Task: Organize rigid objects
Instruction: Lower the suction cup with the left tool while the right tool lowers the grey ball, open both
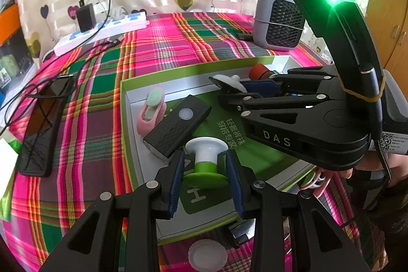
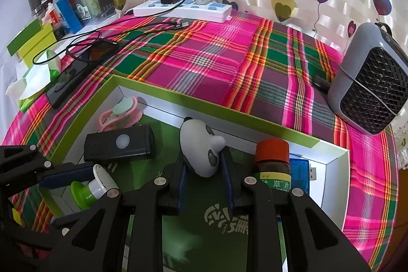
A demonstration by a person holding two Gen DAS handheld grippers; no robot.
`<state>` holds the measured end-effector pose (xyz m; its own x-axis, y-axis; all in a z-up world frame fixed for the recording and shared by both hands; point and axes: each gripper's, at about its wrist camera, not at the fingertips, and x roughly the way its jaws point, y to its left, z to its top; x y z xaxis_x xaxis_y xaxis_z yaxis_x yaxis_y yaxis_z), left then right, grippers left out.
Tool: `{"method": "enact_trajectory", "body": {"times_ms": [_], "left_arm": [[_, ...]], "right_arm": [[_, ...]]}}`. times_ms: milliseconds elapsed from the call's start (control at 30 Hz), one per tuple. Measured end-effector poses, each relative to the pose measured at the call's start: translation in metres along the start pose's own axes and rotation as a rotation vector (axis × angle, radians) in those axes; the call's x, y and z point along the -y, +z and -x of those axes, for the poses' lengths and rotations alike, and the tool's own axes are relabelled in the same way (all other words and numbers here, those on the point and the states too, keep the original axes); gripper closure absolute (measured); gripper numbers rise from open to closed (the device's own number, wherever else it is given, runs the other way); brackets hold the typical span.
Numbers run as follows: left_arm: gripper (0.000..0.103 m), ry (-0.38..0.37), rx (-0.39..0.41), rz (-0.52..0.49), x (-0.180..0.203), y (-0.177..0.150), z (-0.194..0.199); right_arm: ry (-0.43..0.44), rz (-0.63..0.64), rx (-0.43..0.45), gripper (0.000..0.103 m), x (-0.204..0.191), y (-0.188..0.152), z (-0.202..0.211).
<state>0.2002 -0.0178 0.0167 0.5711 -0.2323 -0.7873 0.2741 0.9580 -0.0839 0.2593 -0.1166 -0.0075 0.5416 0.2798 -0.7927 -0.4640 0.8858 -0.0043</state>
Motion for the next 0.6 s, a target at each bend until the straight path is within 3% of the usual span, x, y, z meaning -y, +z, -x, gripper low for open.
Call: {"method": "enact_trajectory", "body": {"times_ms": [400,600], "left_arm": [[0.068,-0.006,0.000,0.000,0.0002,0.0001,-0.0007],[0.067,-0.011,0.000,-0.001,0.0003,-0.0006,0.0009]], "right_arm": [[0.018,-0.018,0.006,0.062,-0.0015,-0.0007,0.0003],[0.020,-0.020,0.007,0.061,-0.0019,-0.0014,0.0005]]}}
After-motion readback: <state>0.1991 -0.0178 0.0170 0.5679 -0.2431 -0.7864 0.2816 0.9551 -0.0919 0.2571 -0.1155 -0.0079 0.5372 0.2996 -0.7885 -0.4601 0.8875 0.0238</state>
